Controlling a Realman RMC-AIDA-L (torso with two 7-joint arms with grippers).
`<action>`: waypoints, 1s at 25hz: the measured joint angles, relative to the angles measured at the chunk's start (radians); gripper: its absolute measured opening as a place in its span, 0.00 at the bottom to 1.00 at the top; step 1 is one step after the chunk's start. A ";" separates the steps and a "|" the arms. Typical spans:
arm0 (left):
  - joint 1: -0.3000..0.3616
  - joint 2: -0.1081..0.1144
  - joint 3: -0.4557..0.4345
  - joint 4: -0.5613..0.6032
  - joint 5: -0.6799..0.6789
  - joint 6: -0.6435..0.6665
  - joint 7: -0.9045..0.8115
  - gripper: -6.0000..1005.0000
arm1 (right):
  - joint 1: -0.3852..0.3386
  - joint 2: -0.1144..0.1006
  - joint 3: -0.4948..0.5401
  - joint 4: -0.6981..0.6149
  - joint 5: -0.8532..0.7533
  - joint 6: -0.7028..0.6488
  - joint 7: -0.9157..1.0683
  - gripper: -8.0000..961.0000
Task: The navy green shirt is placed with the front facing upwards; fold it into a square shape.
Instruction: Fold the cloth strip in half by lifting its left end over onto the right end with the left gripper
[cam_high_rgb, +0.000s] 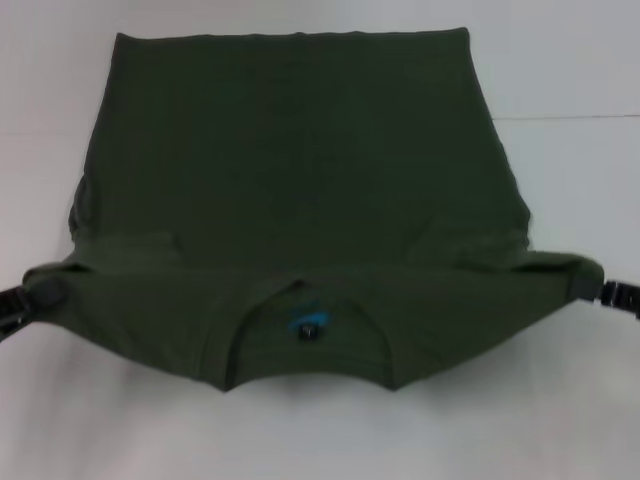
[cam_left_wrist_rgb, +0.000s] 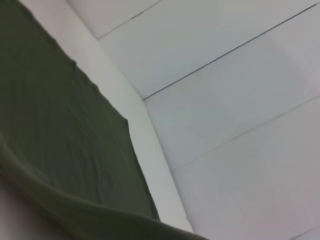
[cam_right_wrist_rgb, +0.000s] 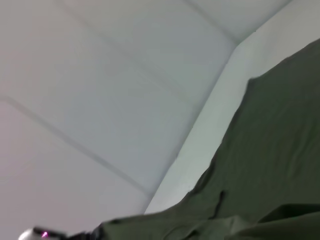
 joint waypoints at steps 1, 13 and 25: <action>0.007 0.000 -0.012 0.002 0.014 0.011 0.000 0.07 | -0.003 -0.002 0.000 0.000 -0.010 -0.024 -0.010 0.04; 0.056 0.021 -0.066 0.090 0.148 0.154 -0.072 0.07 | -0.027 -0.036 -0.073 0.008 -0.084 -0.143 -0.082 0.04; 0.063 0.032 -0.053 0.106 0.227 0.200 -0.077 0.07 | -0.012 -0.049 -0.152 0.008 -0.155 -0.144 -0.117 0.04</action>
